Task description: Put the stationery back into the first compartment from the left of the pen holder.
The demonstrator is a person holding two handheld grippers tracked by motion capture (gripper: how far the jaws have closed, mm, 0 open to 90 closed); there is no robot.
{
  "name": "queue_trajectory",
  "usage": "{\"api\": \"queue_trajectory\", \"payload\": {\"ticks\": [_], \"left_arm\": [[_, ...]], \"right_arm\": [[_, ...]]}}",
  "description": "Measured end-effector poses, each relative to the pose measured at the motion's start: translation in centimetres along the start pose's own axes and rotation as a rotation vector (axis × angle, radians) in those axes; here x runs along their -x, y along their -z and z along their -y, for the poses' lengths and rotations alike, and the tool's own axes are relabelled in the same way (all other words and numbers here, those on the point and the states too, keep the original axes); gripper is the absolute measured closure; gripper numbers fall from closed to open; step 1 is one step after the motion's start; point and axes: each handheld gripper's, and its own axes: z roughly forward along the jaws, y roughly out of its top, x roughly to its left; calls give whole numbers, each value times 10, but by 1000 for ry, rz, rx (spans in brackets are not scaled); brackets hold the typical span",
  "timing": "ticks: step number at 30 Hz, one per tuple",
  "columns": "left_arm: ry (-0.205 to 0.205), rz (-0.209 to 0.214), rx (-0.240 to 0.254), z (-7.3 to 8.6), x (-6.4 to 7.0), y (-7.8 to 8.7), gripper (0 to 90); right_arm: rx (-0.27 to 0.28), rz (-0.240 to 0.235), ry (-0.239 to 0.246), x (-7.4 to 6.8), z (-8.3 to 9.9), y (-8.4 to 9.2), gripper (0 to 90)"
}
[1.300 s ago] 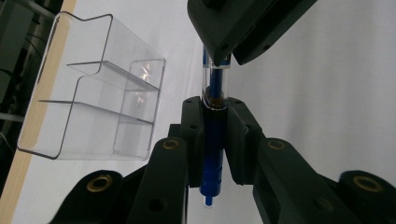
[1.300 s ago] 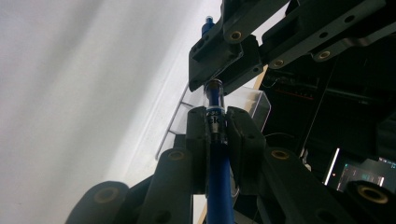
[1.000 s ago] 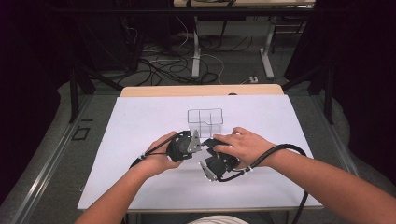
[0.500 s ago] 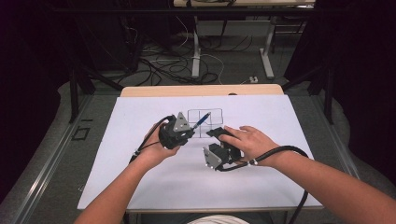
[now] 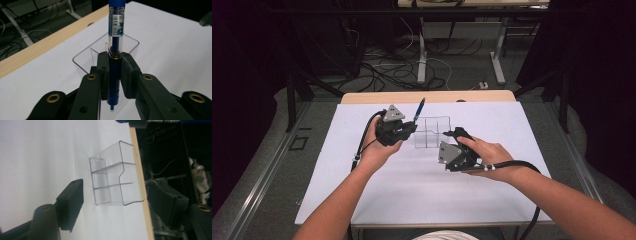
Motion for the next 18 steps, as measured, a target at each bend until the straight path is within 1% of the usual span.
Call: {"api": "queue_trajectory", "payload": {"ticks": [1, 2, 3, 4, 5, 6, 7, 10, 11, 15, 16, 18], "left_arm": [[18, -3, 10, -1, -2, -1, 793], [35, -9, 31, -1, -3, -3, 793], [49, -4, 36, -2, -5, -4, 793], [68, -6, 54, -2, -7, -5, 793], [82, -3, 66, -2, -9, -6, 793], [98, -2, 76, -3, -11, -7, 793], [110, -3, 85, -3, -12, -9, 793], [133, -5, 112, -3, -16, -13, 793], [141, -8, 120, -3, -16, -14, 793], [169, -19, 160, -3, -16, -20, 794], [170, -23, 159, -4, -16, -22, 794], [169, -27, 158, -3, -17, -25, 794]], "right_arm": [[-3, 6, -20, 1, 2, 0, 253], [1, 5, -35, 2, 4, -1, 230], [0, 11, -53, 3, 5, 0, 207], [5, 16, -78, 4, 7, -1, 183], [3, 12, -95, 6, 8, -1, 165], [5, 13, -131, 6, 10, 0, 159], [12, 11, -145, 8, 11, 0, 154], [24, 2, -230, 11, 16, 0, 148], [23, 4, -250, 12, 18, 0, 139], [30, -15, -330, 16, 26, -3, 44], [23, -14, -357, 16, 28, -4, 32], [20, -19, -396, 18, 33, -5, 22]]}}
